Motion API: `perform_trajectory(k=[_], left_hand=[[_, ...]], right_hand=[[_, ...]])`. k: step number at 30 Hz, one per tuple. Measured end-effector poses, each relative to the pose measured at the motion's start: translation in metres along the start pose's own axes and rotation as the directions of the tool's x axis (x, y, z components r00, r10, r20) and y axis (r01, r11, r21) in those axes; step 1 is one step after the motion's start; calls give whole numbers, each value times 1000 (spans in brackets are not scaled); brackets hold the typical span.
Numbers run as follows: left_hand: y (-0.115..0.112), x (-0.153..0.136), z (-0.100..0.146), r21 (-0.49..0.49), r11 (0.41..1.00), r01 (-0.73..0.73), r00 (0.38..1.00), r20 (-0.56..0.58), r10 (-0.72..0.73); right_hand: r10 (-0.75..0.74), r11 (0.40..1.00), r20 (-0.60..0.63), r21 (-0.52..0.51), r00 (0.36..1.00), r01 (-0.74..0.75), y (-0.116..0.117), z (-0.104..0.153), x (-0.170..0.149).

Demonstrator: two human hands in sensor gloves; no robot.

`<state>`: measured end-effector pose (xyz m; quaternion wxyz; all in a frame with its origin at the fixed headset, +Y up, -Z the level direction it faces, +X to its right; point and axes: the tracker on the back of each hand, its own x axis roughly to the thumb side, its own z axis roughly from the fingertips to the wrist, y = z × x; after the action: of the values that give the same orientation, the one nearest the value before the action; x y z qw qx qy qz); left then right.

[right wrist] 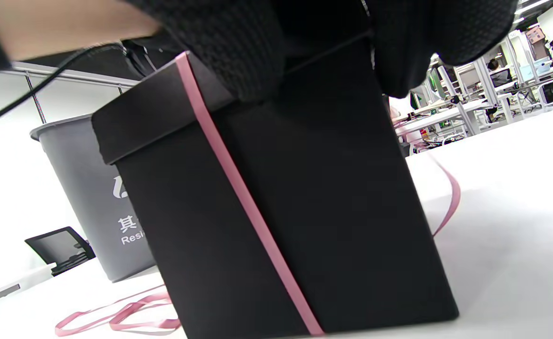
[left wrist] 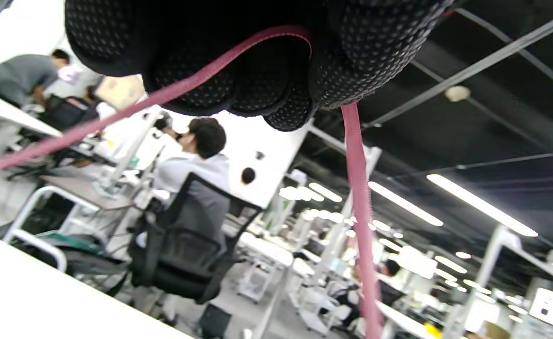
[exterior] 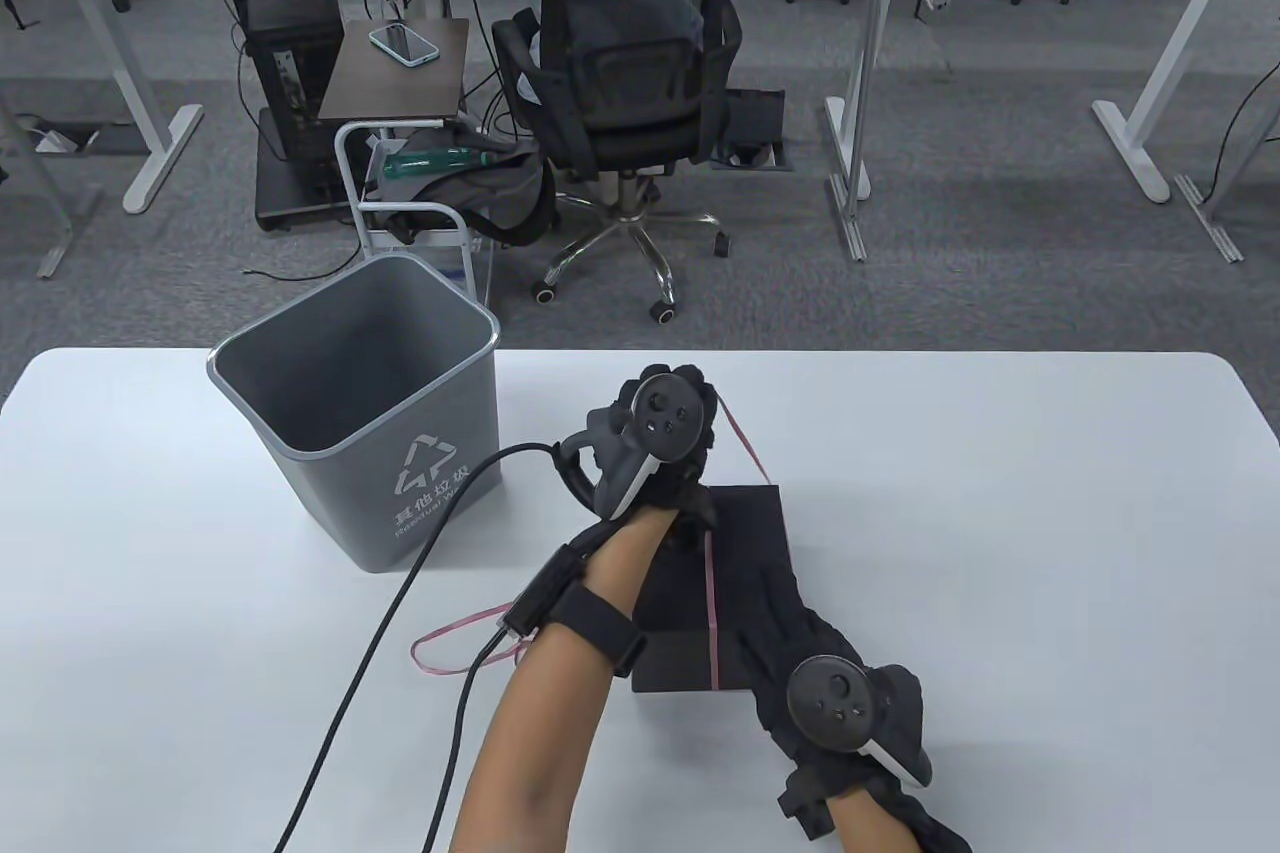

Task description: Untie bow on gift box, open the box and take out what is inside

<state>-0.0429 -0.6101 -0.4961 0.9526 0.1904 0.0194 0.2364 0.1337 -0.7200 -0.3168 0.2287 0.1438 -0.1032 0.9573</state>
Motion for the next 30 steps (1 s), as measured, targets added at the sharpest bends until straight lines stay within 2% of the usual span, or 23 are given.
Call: perform_trajectory(k=[2,4,6,8,9,11,13,18,21,22,24,25,27,29,30], left_hand=[[-7,-9,-10,-34,999,17,997,-73,-19],[-12,-14,-16,-114,993,9,990,-140,-25],[-11,-18,-18,-140,989,34,983,-173,-59],[-9,-21,-18,-227,971,70,975,-190,-115],[-6,-23,-16,-313,948,60,970,-204,-129],[-1,-23,-12,-374,927,-16,975,-212,-68],[12,-20,-6,-386,921,-53,981,-190,-23],[56,-1,11,-364,929,68,992,-78,-103],[68,7,31,-355,932,73,997,9,-75],[67,10,40,-365,927,86,996,50,-73],[52,17,58,-490,865,111,993,76,-85],[40,21,66,-566,810,153,988,87,-126],[13,26,77,-653,715,249,965,102,-243],[-5,27,82,-666,679,310,938,100,-331],[-8,30,82,-596,714,367,918,107,-382]], right_hand=[[-17,1000,-3,14,1000,17,-1,0,-1],[-31,999,-3,23,1000,31,-2,-1,-2],[-37,999,-3,29,999,37,-3,-1,-2],[-37,999,-4,28,999,37,-3,-1,-3],[-37,999,-5,28,999,37,-3,-1,-3],[-42,999,-5,32,999,43,-3,-1,-3],[-53,998,-2,30,999,53,-2,-1,-5],[-95,995,2,30,996,95,-1,-1,-9],[-111,993,-1,30,994,111,-1,-1,-10],[-111,993,-1,30,994,111,-1,-1,-10],[-115,993,-2,31,993,115,-1,-2,-10],[-116,993,-3,30,993,116,-1,-2,-11],[-121,992,-3,29,993,121,-1,-1,-11],[-128,991,-2,29,992,128,-1,-1,-12],[-132,991,-3,28,991,133,1,-1,-13]])
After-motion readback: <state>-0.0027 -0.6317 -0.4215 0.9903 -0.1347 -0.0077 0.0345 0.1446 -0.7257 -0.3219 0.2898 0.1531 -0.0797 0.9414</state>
